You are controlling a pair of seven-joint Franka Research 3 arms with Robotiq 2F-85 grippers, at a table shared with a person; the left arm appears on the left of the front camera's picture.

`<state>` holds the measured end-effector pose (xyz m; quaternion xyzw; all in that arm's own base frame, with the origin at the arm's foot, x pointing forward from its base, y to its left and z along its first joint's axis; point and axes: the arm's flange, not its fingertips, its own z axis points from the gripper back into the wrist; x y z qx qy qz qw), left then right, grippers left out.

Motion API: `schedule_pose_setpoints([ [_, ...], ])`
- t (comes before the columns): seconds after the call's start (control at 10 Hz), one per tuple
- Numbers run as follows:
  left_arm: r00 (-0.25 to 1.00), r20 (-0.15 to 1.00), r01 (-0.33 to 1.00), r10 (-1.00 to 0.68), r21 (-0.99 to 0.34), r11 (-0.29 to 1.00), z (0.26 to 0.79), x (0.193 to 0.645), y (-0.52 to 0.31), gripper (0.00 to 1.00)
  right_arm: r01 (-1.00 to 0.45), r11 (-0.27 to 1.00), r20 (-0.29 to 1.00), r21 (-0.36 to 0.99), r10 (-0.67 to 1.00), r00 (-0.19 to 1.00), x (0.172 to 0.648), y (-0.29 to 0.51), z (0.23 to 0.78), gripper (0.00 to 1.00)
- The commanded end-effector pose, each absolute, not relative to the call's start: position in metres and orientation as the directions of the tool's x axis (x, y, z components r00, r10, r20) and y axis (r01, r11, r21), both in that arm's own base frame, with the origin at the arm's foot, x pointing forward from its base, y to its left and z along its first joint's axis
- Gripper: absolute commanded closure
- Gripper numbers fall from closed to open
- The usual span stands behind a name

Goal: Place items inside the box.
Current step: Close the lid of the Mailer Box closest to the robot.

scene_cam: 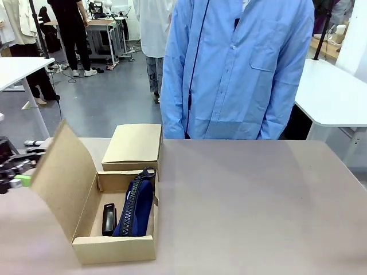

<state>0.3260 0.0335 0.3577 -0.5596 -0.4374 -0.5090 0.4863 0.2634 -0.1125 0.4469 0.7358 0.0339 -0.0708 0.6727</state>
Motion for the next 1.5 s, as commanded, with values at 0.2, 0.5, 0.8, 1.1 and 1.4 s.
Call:
schedule_pose_setpoints([
  [0.2,0.091,0.979,0.984,-0.181,-0.117,-0.135,0.317,0.293,-0.079,0.00,0.147,-0.117,-0.154,0.982,-0.053,0.987,0.265,-0.112,0.454,0.00],
  [0.5,0.059,0.962,0.984,-0.268,-0.101,-0.146,0.291,0.281,-0.099,0.00,0.147,-0.117,-0.154,0.982,-0.053,0.987,0.265,-0.112,0.454,0.00],
  [0.8,0.069,0.951,0.984,-0.302,-0.114,-0.133,0.288,0.284,-0.095,0.00,0.147,-0.117,-0.154,0.982,-0.053,0.987,0.265,-0.112,0.454,0.00],
  [1.1,0.155,0.965,0.981,-0.210,-0.176,-0.086,0.340,0.286,-0.059,0.00,0.147,-0.117,-0.154,0.982,-0.053,0.987,0.265,-0.112,0.454,0.00],
  [1.4,0.603,0.798,0.797,-0.001,-0.603,0.040,0.402,0.281,0.031,0.00,0.147,-0.117,-0.154,0.982,-0.053,0.987,0.265,-0.112,0.454,0.00],
])
